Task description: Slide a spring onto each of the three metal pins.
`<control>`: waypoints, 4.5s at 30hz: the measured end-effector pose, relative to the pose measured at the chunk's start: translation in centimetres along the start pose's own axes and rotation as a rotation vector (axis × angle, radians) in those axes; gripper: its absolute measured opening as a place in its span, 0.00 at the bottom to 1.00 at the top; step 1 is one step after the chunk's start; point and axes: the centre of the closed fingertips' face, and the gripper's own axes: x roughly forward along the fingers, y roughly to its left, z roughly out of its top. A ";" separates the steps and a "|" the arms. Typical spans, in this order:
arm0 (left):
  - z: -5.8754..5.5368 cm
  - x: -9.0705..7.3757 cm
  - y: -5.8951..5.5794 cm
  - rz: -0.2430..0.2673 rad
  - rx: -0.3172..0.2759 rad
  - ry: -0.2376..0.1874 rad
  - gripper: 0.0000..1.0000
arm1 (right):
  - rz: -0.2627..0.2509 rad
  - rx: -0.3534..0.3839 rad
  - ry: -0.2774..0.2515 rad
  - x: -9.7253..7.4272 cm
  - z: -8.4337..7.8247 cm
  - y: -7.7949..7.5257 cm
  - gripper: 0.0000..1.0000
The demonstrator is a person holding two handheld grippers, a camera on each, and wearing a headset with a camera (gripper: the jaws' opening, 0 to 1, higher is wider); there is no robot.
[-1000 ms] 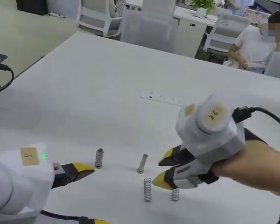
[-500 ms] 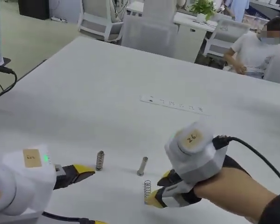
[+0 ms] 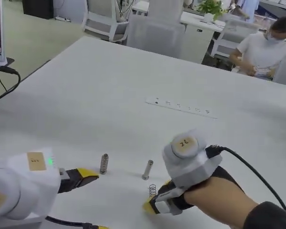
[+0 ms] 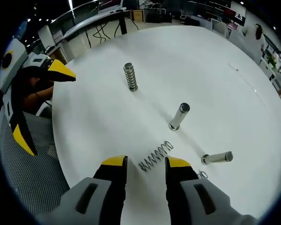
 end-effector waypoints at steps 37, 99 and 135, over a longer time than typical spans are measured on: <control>-0.4 -0.4 0.1 0.001 0.016 0.021 0.58 | 0.074 -0.312 0.015 -0.9 0.4 2.6 0.08; 2.4 0.6 -4.1 -0.224 0.164 -0.058 0.03 | 0.392 -0.592 -0.076 -7.8 0.6 9.9 0.13; 2.3 0.9 -3.8 -0.205 0.152 -0.051 0.03 | 0.349 -0.714 -0.069 -10.4 3.9 11.8 0.08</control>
